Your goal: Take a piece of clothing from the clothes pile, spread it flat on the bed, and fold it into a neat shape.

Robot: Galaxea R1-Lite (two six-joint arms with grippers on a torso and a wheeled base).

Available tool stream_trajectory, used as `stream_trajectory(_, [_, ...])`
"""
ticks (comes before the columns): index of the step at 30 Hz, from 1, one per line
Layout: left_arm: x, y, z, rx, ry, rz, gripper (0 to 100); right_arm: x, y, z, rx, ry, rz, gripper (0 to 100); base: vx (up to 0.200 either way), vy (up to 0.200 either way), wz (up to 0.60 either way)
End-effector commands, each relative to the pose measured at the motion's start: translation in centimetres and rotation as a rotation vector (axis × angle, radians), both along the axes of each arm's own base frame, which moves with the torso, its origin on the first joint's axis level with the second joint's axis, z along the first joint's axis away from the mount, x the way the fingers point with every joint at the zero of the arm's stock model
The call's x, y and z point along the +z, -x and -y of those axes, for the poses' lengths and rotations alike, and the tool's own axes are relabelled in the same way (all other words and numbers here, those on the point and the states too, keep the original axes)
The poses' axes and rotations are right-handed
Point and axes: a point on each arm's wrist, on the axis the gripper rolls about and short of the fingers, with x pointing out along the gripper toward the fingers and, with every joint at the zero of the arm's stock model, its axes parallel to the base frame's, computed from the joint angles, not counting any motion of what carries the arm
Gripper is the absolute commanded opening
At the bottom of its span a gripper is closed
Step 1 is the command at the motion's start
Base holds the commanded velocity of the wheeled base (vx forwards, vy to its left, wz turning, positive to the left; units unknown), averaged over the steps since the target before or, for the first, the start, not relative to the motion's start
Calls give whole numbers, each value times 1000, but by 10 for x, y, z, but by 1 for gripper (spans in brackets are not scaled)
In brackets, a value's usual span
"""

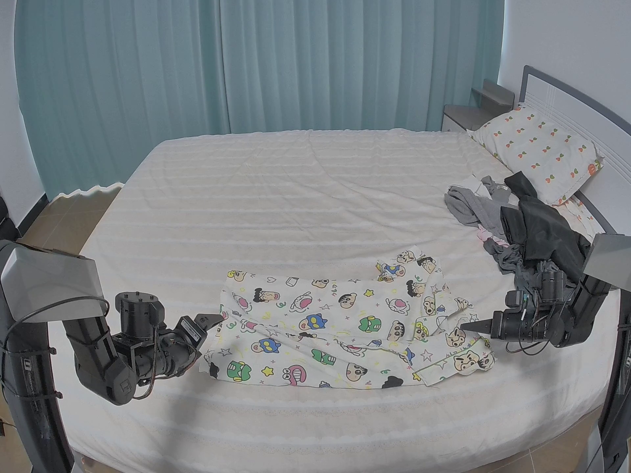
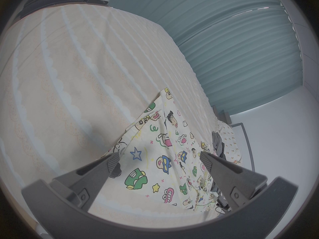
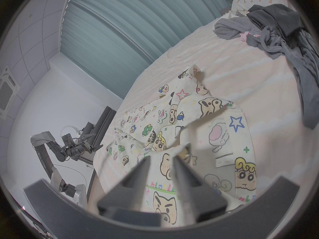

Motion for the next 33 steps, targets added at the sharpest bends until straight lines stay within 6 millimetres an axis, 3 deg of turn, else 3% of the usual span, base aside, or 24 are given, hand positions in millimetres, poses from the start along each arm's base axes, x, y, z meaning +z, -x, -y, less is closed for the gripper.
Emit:
stream_trajectory(1, [-1,0,0,1,-1,-1,100,-6,0,0,-1,0,-15,100,0,0,0])
stream_trajectory(27, [-1,-1,0,10,-7,0,100,-15,-10,-11,27,-1,-78,100,0,0,0])
stream_trajectory(28, [-1,-1,0,10,-7,0,100,-15,-10,-11,27,-1,-78,0,0,0,0])
stream_trajectory(33, [-1,-1,0,10,-7,0,100,-14,-10,-11,29,-1,-74,0,0,0,0])
